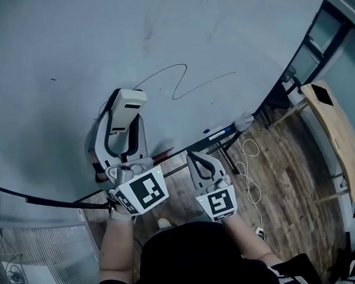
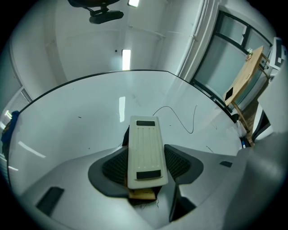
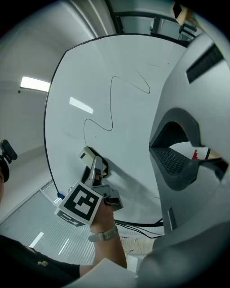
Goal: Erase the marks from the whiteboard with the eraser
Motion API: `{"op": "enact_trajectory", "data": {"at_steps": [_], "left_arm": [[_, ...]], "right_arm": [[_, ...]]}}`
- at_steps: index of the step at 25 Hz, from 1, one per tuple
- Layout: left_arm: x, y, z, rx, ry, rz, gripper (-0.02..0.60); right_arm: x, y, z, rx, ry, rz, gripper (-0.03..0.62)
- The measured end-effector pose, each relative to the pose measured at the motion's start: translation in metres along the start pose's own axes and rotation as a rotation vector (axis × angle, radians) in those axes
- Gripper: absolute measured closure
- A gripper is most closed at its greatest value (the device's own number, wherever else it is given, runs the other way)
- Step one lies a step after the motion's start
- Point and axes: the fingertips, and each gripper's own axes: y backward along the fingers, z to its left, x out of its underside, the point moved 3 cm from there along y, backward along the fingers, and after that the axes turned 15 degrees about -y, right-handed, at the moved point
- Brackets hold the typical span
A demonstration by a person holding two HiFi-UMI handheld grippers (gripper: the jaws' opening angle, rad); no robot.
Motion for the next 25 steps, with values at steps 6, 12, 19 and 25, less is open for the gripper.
{"op": "enact_trajectory", "data": {"at_steps": [6, 12, 19, 25], "left_arm": [[-0.032, -0.022, -0.012, -0.015, 0.003, 0.001, 0.321], [-0.065, -0.044, -0.022, -0.033, 0.011, -0.021, 0.321], [-0.101, -0.066, -0.034, -0.037, 0.013, -0.071, 0.319], [-0.12, -0.078, -0.05, -0.02, 0.012, -0.103, 0.319]], "right_arm": [[-0.007, 0.01, -0.043, 0.006, 0.012, -0.002, 0.568], [-0.012, 0.018, -0.081, 0.021, 0.007, -0.018, 0.568], [-0.015, 0.028, -0.114, 0.05, 0.01, -0.032, 0.568], [-0.015, 0.037, -0.135, 0.081, 0.007, -0.028, 0.568]]}}
